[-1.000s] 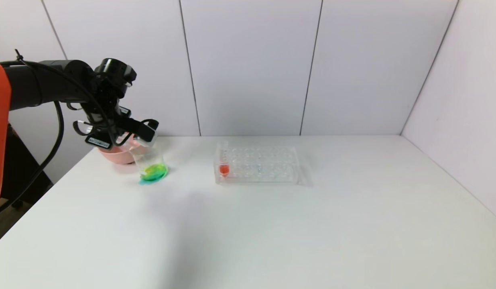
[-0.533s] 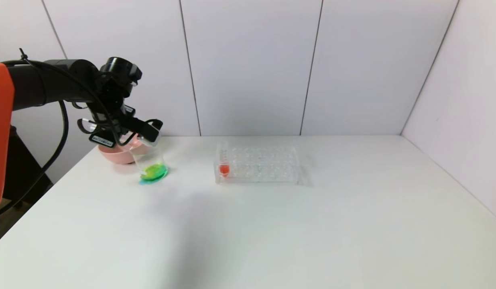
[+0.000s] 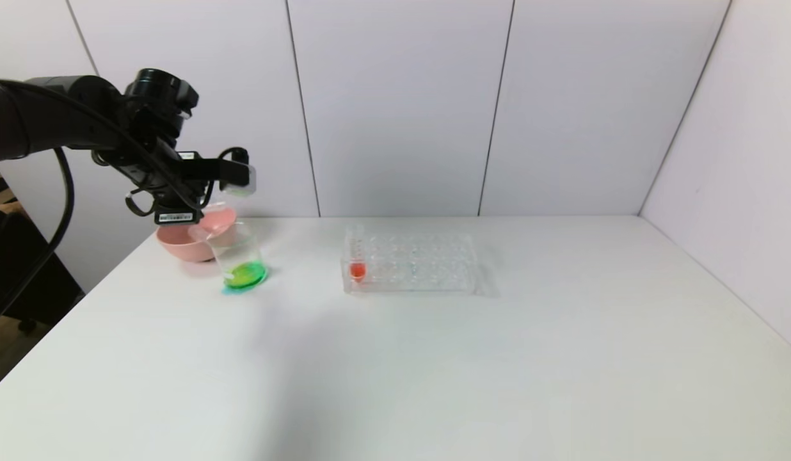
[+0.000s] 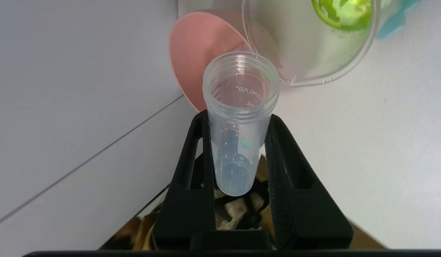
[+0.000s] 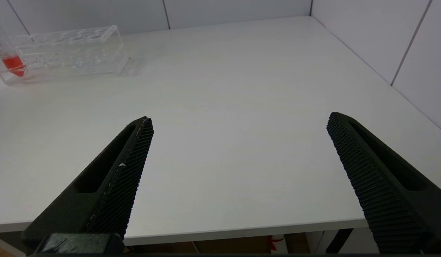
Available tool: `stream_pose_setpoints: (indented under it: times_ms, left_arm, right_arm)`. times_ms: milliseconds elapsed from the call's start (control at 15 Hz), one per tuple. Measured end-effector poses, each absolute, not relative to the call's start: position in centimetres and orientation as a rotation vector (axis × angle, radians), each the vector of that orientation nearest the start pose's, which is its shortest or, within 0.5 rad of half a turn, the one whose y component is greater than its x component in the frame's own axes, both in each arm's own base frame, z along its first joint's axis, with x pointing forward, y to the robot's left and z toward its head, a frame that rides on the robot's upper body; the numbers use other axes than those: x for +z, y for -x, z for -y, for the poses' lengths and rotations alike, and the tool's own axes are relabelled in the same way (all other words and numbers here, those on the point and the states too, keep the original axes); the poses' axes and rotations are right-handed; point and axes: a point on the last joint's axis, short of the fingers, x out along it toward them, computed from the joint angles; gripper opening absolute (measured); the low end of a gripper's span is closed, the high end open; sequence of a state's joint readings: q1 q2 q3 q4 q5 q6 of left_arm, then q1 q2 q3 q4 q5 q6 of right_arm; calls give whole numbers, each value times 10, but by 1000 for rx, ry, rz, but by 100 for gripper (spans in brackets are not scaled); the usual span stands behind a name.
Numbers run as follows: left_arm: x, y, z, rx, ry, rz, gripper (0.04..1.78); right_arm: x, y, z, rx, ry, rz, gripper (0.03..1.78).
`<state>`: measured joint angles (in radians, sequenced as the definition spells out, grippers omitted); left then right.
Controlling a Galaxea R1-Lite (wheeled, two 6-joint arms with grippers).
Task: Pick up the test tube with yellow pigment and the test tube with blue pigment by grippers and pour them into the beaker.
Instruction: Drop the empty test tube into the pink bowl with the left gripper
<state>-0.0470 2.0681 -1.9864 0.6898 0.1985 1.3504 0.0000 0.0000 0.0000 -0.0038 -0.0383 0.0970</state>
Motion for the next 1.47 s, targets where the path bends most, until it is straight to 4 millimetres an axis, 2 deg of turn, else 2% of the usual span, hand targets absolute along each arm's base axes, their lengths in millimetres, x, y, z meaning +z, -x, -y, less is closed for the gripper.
stream_pose_setpoints:
  times_ms: [133,400,800,1067,1267,1467]
  left_arm:
    - [260,-395,-1,-420,-1135,-641,44]
    - [265,-397,-51,-432,-715,-428,44]
    - [249,-418,-96,-361,-360,-148,44]
    - [215,-436,-119,-304,-247,-108,44]
    - [182,-446,-124,-309,-214,-172,44]
    - [159,-452,-129,-309,-196,-208,44]
  right_arm:
    - [76,23,1,-38,-98,6,177]
    - [76,23,1,-38,-98,6,177]
    - [76,23,1,-38,-98,6,177]
    - [76,23,1,-38,-98,6,177]
    - [76,23,1,-38,-98,6,177]
    - [76,23,1,-38,-98,6,177]
